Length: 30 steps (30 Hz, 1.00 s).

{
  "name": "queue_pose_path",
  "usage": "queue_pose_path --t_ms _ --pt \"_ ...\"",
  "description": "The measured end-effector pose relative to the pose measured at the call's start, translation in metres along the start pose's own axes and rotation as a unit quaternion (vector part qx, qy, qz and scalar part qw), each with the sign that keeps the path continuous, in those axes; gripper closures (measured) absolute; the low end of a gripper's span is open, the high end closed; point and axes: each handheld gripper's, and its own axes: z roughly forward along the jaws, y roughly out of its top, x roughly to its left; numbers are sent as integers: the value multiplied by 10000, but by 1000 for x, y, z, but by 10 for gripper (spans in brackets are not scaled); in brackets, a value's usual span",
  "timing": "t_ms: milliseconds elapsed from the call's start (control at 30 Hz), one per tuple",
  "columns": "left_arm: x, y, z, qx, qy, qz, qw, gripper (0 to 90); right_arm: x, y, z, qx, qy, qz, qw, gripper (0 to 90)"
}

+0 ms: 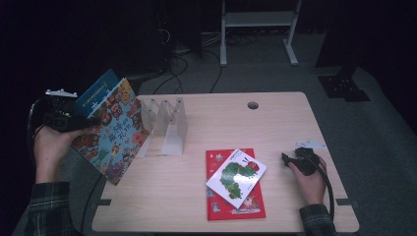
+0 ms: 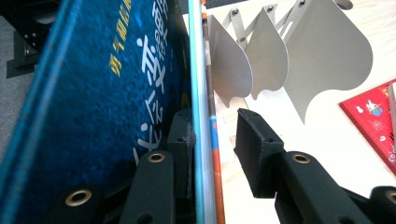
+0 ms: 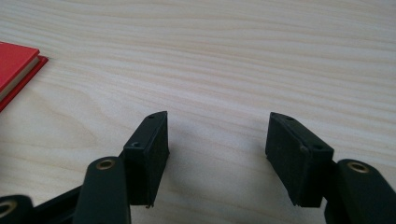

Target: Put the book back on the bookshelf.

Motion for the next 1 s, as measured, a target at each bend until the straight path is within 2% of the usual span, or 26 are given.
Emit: queue_pose_path --t_ms 133,233,333,367,500,600,733,933,1000 --pt "-2 8 -9 -40 118 85 9999 655 0 0 0 3 4 0 10000 381" --pt "-1 12 -18 -178 219 129 9995 646 0 0 0 1 6 -7 10000 381" --pt "1 14 -26 -274 111 110 9995 677 0 0 0 -1 9 -10 10000 381" --pt "0 14 -27 -249 155 156 9994 686 0 0 0 -1 8 -10 10000 381" --pt "-1 12 -26 -216 57 183 9996 768 0 0 0 -1 10 -14 10000 381" --pt "-6 10 -23 -191 -116 237 9995 839 0 0 0 -1 10 -11 10000 381" --pt "-16 7 -15 -124 -309 316 9989 879 0 0 0 -1 11 -14 10000 380" --pt "-38 2 2 -134 -570 453 9973 895 0 0 0 1 22 -19 10000 376" --pt "-47 1 7 -105 -584 525 9969 895 0 0 0 6 21 -10 10000 375"
